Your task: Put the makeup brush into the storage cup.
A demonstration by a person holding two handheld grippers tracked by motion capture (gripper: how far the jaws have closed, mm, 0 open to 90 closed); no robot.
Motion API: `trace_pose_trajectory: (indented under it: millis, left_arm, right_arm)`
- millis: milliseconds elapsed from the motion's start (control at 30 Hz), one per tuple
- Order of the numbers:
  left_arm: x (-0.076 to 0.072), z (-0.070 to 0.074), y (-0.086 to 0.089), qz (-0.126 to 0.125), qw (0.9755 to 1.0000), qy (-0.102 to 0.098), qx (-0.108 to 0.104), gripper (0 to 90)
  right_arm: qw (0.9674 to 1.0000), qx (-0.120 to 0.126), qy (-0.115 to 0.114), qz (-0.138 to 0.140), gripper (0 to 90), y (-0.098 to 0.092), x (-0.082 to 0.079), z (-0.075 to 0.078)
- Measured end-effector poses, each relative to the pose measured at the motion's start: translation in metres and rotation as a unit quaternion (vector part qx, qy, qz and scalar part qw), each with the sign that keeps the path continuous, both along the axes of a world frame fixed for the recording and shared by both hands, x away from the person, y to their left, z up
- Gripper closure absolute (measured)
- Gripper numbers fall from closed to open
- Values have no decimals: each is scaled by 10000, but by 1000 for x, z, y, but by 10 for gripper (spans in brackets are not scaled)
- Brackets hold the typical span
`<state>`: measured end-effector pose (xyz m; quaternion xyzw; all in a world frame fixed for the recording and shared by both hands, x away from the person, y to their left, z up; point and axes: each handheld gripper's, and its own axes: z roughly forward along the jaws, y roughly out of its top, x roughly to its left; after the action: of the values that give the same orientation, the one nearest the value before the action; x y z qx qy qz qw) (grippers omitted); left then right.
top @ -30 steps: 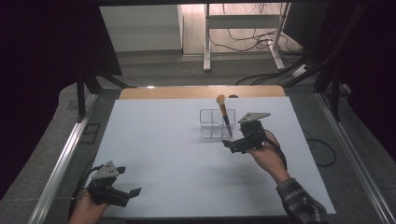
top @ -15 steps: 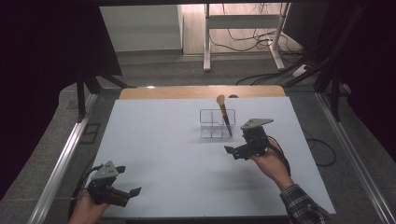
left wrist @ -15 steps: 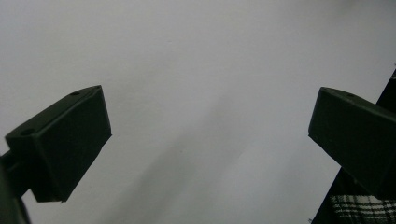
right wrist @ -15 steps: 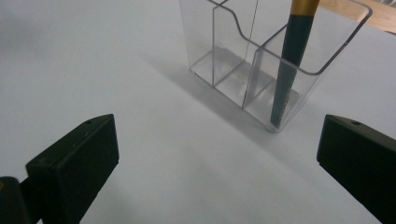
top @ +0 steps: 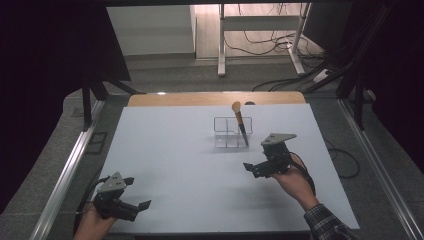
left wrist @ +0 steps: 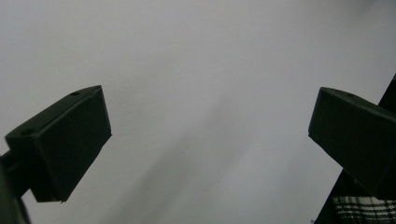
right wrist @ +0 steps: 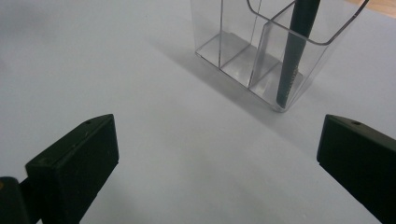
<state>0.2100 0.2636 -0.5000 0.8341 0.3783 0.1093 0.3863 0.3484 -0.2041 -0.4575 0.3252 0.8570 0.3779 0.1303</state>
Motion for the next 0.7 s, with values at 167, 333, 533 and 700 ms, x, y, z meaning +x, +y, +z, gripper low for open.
trace_pose_trajectory:
  millis: [167,333,533,700]
  left_arm:
    - [0,0,-1,-15,10000,12,12,0]
    - [1,0,0,4,10000,22,-2,0]
    - [1,1,0,60,10000,55,-39,0]
    - [1,1,0,95,9999,73,-42,0]
  right_arm:
    - [10000,57,35,28,0,-2,-6,0]
    - [9999,101,70,5,0,-7,-11,1]
    - [9998,140,101,-72,0,-16,-16,1]
    - [9998,127,84,-119,0,-23,-20,1]
